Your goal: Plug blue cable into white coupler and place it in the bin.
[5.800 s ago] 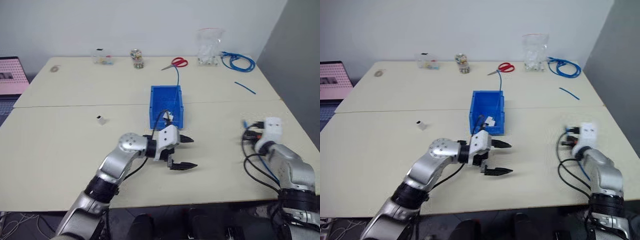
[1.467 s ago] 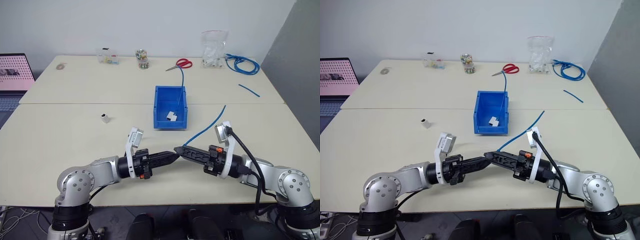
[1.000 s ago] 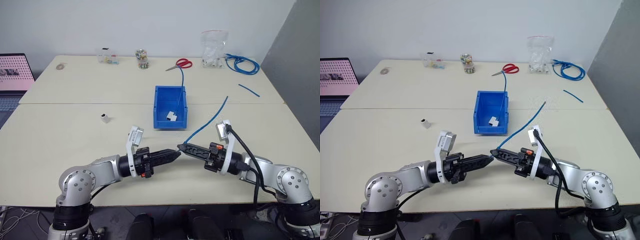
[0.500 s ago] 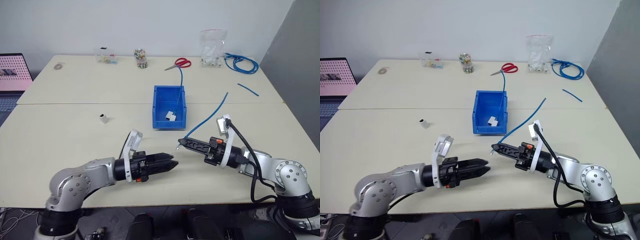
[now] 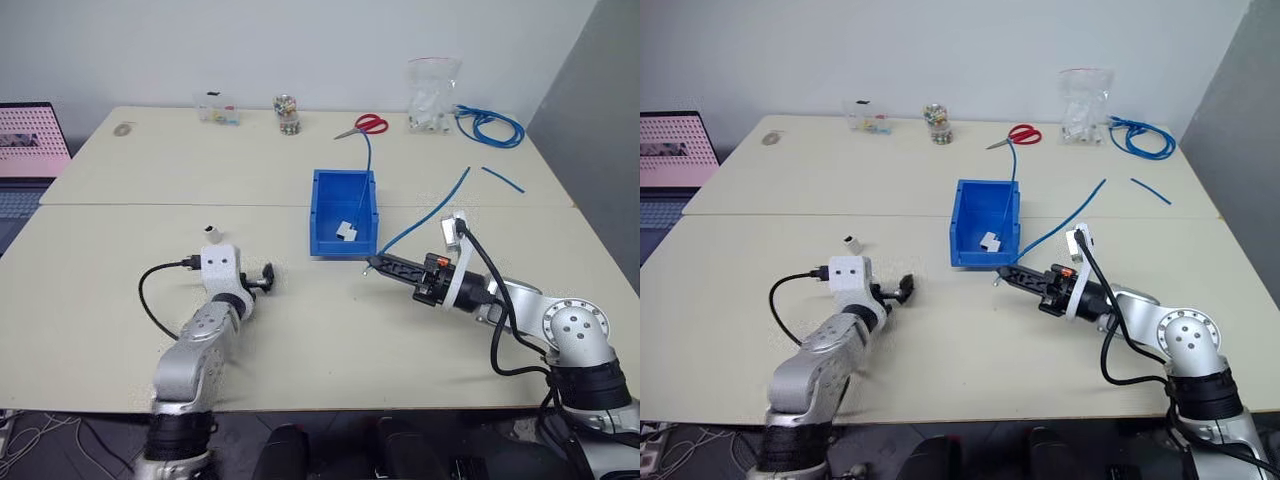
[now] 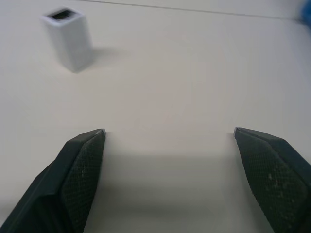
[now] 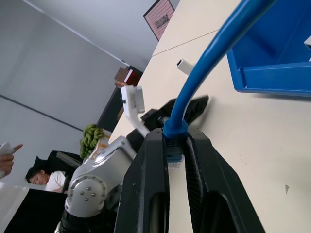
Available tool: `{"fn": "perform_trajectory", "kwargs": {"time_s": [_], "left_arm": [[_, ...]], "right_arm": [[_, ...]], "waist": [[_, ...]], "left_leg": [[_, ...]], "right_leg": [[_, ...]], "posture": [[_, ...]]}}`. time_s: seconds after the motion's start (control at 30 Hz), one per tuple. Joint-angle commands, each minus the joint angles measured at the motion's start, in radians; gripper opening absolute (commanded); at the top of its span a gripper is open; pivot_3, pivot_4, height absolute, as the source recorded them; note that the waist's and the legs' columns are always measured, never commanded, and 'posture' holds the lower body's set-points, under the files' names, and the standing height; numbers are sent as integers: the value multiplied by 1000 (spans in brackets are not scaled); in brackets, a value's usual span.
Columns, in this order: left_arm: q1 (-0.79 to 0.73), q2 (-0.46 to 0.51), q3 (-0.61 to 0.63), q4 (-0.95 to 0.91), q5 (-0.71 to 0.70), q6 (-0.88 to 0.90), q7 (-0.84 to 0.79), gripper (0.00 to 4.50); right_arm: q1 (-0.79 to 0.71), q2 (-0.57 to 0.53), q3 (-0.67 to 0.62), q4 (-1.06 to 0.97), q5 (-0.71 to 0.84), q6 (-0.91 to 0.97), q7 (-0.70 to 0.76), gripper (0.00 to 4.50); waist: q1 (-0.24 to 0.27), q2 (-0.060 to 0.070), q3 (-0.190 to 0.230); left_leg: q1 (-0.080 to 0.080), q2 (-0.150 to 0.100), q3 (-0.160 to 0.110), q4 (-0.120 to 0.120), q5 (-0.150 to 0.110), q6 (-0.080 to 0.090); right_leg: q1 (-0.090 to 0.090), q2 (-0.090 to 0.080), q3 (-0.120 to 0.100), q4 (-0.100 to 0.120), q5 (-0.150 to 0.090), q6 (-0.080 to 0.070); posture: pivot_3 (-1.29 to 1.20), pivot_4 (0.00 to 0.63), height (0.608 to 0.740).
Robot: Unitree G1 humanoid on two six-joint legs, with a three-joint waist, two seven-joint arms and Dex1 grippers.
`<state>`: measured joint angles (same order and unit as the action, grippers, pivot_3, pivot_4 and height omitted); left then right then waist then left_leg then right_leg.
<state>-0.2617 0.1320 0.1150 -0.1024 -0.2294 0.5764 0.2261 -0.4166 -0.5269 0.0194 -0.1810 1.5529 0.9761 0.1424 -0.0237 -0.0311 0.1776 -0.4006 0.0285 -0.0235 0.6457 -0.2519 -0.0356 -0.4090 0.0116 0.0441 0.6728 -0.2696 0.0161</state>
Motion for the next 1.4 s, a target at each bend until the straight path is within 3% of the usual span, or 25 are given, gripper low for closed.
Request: {"fn": "perform_trajectory", "kwargs": {"time_s": [0.03,0.27,0.7,0.83,1.3,1.4], "left_arm": [[-86,-60,30,132,92,-106,140,4451],[-278,-95,127,470,150,-317,316,4451],[-429,-48,235,824,103,-545,300,4451],[-455,-34,240,883,103,-584,302,3905],[-515,-8,240,982,104,-645,240,930],[-518,-2,245,989,97,-652,226,874]], "right_arm": [[-25,10,-35,-23,1,13,13,167],[14,-8,-70,-72,5,28,-14,167],[75,-17,-114,-140,19,18,-71,167],[78,-16,-115,-144,23,17,-78,167],[76,2,-107,-139,23,16,-87,167],[79,8,-109,-140,30,16,-92,167]], "waist": [[1,0,0],[0,-1,0],[-5,-1,-1],[-5,-1,-1],[-3,-1,-1],[-3,-1,-1]], "left_leg": [[0,0,0,0,0,0],[0,-1,0,1,0,0],[2,-2,2,1,0,0],[3,-2,2,1,0,0],[3,-2,2,1,0,-1],[3,-2,1,1,0,-1]], "right_leg": [[0,0,0,0,0,0],[0,0,-1,1,1,1],[1,1,-1,3,1,2],[1,2,-2,4,1,2],[1,3,-3,5,1,3],[1,3,-3,5,1,3]], "posture": [[0,150,740],[0,150,740],[0,150,740],[0,150,740],[0,150,740],[0,150,740]]}}
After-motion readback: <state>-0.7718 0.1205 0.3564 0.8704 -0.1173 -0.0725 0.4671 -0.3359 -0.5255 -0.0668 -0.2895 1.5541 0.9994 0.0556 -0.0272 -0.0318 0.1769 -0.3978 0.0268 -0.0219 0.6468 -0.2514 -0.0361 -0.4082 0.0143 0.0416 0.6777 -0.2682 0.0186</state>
